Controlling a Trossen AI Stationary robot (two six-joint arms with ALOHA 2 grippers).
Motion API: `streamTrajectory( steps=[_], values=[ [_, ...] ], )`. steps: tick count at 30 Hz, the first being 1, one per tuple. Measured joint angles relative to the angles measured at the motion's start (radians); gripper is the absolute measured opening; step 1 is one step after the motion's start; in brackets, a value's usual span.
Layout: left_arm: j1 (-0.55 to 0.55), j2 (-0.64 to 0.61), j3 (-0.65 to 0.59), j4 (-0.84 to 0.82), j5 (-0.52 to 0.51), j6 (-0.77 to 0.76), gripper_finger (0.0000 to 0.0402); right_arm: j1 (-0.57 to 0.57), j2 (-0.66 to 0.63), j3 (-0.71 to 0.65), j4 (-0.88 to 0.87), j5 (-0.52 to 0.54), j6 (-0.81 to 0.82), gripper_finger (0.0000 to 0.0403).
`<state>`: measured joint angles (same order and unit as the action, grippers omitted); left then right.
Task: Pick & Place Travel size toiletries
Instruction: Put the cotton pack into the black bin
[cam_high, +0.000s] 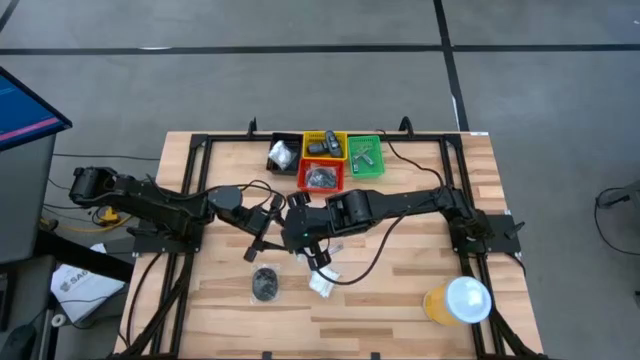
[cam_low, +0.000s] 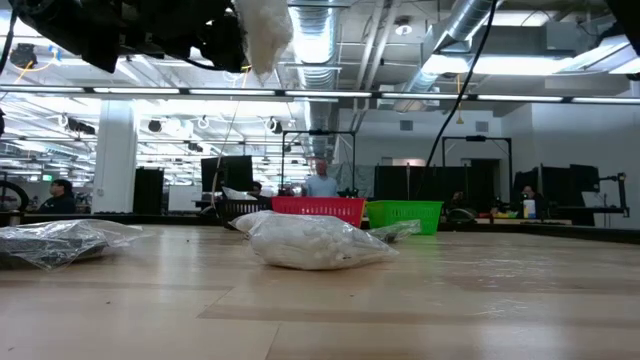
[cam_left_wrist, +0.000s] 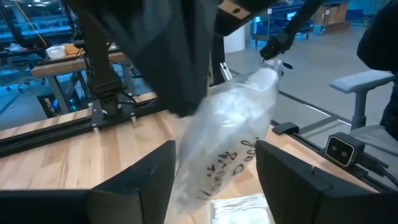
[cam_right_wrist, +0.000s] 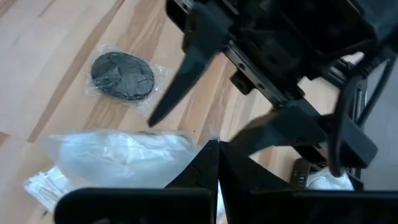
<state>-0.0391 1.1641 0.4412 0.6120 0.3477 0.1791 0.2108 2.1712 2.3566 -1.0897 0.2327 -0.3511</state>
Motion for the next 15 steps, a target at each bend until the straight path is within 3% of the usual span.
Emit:
streamTrajectory(
  steps=[8, 15],
  values=[
    [0.0, 0.0, 0.0, 0.005, 0.0, 0.0, 0.0146, -0.012, 0.0, 0.0, 0.002, 0.0, 0.0, 0.0],
    [0.0, 0.0, 0.0, 0.007, 0.0, 0.0, 0.0037, -0.017, 0.0, 0.0, 0.002, 0.0, 0.003, 0.0]
  ],
)
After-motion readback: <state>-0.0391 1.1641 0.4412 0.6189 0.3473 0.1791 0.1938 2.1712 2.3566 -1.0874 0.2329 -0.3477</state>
